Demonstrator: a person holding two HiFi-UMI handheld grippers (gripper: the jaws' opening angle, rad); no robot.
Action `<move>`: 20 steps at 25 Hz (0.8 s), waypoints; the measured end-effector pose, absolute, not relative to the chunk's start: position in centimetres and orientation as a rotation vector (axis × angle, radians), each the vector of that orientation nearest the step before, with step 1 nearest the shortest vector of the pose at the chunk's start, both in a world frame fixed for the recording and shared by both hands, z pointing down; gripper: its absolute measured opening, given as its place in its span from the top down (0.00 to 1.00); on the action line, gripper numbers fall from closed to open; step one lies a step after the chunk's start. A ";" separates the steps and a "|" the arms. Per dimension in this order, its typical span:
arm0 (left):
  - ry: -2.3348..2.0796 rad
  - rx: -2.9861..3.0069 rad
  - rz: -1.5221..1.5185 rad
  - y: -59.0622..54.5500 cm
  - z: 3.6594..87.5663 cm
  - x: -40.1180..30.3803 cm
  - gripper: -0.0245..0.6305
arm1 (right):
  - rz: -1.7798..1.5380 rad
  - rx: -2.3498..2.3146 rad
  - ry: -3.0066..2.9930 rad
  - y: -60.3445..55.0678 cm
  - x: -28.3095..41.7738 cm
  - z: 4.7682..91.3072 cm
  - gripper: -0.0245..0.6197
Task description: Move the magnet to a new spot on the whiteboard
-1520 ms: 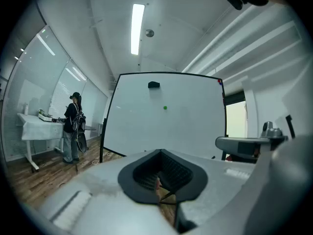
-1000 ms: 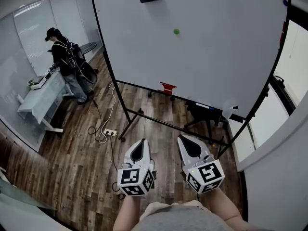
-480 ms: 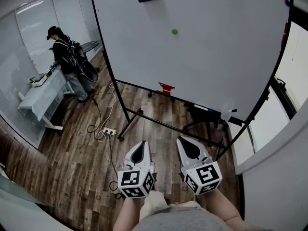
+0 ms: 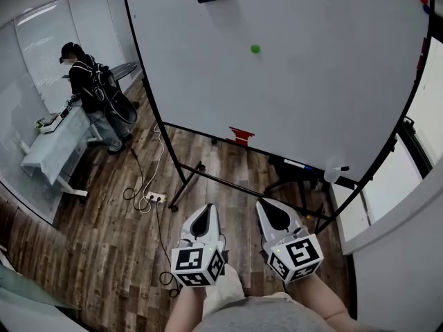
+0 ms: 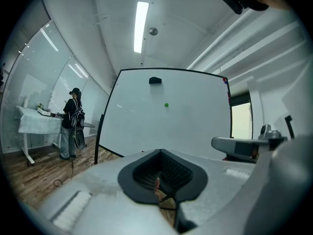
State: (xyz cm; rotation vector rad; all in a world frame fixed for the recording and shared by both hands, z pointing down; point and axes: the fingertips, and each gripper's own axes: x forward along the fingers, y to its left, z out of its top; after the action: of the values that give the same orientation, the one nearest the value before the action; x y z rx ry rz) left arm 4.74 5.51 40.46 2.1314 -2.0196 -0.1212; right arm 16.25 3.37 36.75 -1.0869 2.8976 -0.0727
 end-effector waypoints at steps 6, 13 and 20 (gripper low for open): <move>-1.962 2.182 -0.092 -1.2 40.7 0.5 0.97 | -0.058 -1.150 2.854 -3.1 11.9 36.0 0.96; -1.897 2.261 -0.081 -8.9 39.7 -5.2 0.97 | -0.018 -1.230 2.802 -10.4 5.9 34.5 0.96; -1.816 2.309 -0.065 -15.4 39.7 -9.6 0.97 | 0.023 -1.338 2.775 -16.3 1.6 33.9 0.96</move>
State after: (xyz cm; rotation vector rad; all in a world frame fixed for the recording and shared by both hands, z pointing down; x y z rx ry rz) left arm -9.55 -15.45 39.69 2.3095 -1.8162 -0.0652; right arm 1.65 -16.26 33.87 -1.3378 2.7753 0.0227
